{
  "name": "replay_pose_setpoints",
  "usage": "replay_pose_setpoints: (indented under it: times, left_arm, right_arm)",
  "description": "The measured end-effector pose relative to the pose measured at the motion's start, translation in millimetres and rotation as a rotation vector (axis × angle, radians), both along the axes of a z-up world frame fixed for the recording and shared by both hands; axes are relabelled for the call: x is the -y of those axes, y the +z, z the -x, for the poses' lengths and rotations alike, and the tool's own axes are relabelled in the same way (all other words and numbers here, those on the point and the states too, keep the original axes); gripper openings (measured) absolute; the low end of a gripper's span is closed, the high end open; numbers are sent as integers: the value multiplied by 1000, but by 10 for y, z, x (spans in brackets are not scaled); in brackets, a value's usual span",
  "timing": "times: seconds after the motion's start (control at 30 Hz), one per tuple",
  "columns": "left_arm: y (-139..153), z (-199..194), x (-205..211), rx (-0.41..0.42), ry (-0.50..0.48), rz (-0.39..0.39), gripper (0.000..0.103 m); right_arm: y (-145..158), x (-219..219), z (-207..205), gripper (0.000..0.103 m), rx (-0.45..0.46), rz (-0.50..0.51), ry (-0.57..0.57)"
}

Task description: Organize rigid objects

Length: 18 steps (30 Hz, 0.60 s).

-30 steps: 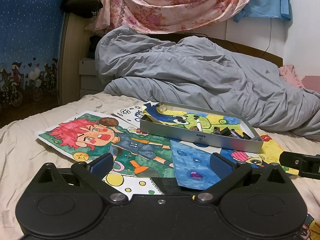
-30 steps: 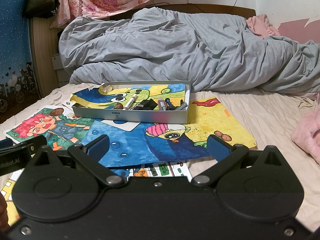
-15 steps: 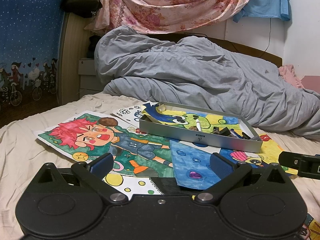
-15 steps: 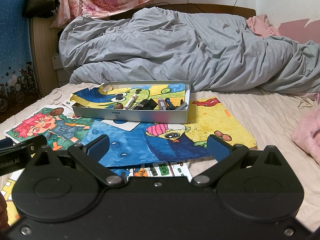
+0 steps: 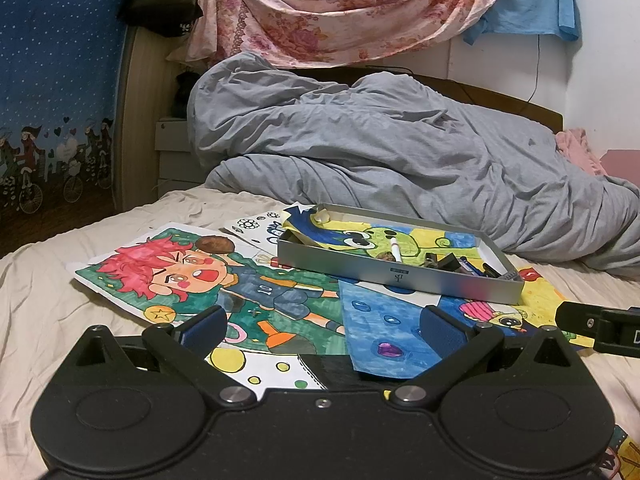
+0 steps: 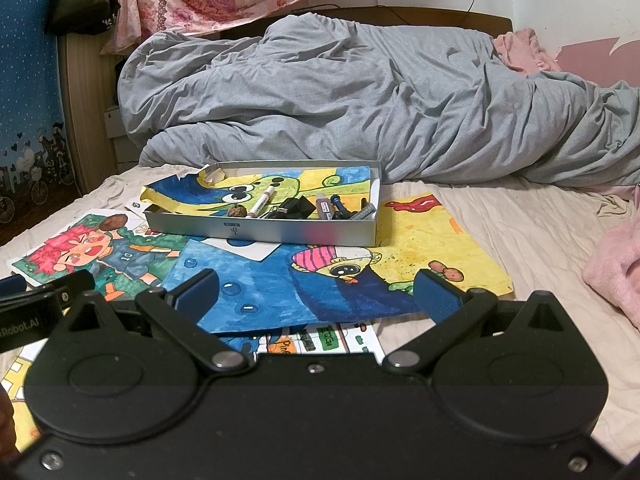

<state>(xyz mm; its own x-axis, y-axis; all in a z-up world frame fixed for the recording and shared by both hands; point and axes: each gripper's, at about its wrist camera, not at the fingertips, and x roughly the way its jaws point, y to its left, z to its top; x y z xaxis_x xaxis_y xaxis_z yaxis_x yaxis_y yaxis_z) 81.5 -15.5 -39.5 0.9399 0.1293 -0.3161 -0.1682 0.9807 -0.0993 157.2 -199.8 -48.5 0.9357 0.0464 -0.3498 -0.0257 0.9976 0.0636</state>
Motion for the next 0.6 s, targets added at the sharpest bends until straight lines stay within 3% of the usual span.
replay_pose_setpoints:
  times: [0.6]
  left_arm:
    - [0,1,0,-1,1,-2,102]
  right_arm:
    - [-18,3,-9,102,-4,1,2]
